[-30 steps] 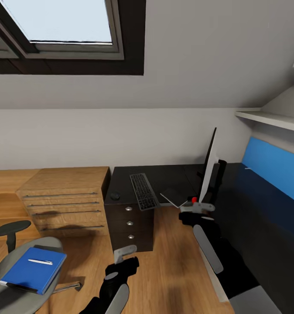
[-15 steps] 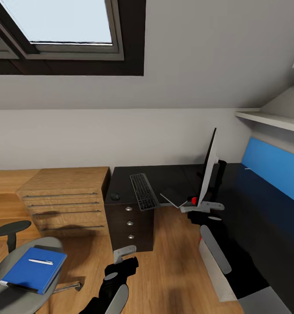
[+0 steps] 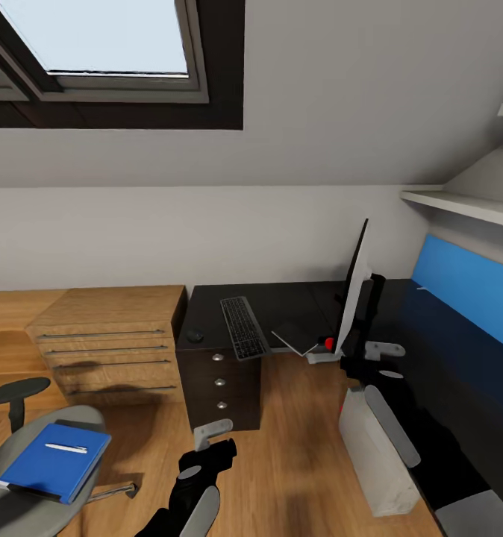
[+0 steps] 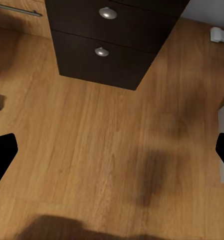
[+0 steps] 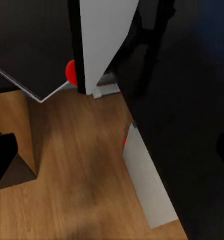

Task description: In the bedroom, organize the workspace by keeping the computer under the desk, ensuring the monitor is on the desk, placing the keyboard on the desk next to the monitor, placing the mouse on the desk next to the keyboard, moving the folder from the swivel chair onto the desk next to the mouse, stacking the notebook on top of the folder with the pen on top of the notebook, and positioning the swivel chair next to the desk.

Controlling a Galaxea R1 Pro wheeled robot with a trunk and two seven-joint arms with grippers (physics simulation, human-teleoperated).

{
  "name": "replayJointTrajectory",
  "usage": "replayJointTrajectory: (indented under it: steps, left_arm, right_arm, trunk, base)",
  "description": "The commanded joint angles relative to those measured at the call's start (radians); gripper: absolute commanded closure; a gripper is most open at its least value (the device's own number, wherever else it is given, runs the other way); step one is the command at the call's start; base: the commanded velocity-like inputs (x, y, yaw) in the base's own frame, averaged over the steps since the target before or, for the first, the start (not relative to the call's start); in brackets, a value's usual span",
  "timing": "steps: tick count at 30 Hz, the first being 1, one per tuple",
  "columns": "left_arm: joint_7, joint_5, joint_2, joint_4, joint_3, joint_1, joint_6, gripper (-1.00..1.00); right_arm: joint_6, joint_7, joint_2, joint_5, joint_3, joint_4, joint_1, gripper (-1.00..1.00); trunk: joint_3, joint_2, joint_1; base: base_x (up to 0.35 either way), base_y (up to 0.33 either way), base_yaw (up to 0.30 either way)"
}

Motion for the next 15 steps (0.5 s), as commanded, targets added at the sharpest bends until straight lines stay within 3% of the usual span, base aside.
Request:
replayJointTrajectory:
  steps: [1, 3, 4, 5, 7, 9, 13, 15]
  left_arm:
    - [0.008, 0.006, 0.0, -0.001, -0.001, -0.001, 0.003, -1.0]
    - [0.008, 0.006, 0.0, -0.001, -0.001, -0.001, 0.002, -1.0]
    - [0.008, 0.006, 0.0, -0.001, -0.002, -0.001, 0.002, -1.0]
    - [0.008, 0.006, 0.0, -0.001, -0.003, -0.001, 0.003, -1.0]
    - [0.008, 0.006, 0.0, -0.001, -0.003, -0.001, 0.003, -1.0]
    - [0.008, 0.006, 0.0, -0.001, -0.004, -0.001, 0.003, -1.0]
    - [0.01, 0.006, 0.0, -0.001, -0.006, -0.001, 0.003, -1.0]
    - [0.01, 0.006, -0.001, -0.001, -0.006, -0.001, 0.003, -1.0]
  right_arm:
    - [-0.008, 0.004, -0.011, -0.01, -0.004, 0.005, -0.001, -1.0]
    - [-0.042, 0.042, -0.042, -0.008, -0.026, 0.029, -0.001, -1.0]
    - [-0.081, 0.084, -0.092, -0.007, -0.049, 0.072, -0.002, -1.0]
    - [-0.11, 0.11, -0.122, -0.007, -0.058, 0.122, -0.004, -1.0]
    - [-0.142, 0.128, -0.135, -0.007, -0.062, 0.167, -0.006, -1.0]
    - [-0.236, 0.164, -0.148, 0.006, -0.065, 0.277, -0.017, -1.0]
    - [-0.413, 0.201, -0.151, 0.087, -0.065, 0.493, -0.078, -1.0]
    - [-0.467, 0.211, -0.15, 0.117, -0.065, 0.573, -0.108, -1.0]
  trunk:
    - [-0.002, -0.002, 0.001]
    - [-0.002, -0.002, 0.001]
    - [-0.002, -0.002, 0.001]
    - [-0.002, -0.002, 0.001]
    - [-0.002, -0.002, 0.001]
    - [-0.002, -0.002, 0.001]
    - [-0.002, -0.002, 0.001]
    - [-0.002, -0.002, 0.001]
  base:
    - [0.07, -0.19, 0.0]
    - [0.104, -0.229, 0.0]
    - [0.074, -0.155, 0.0]
    - [0.038, -0.079, 0.0]
    - [0.027, -0.057, 0.0]
    - [0.013, -0.027, 0.0]
    - [0.005, -0.009, 0.0]
    - [0.002, -0.004, 0.0]
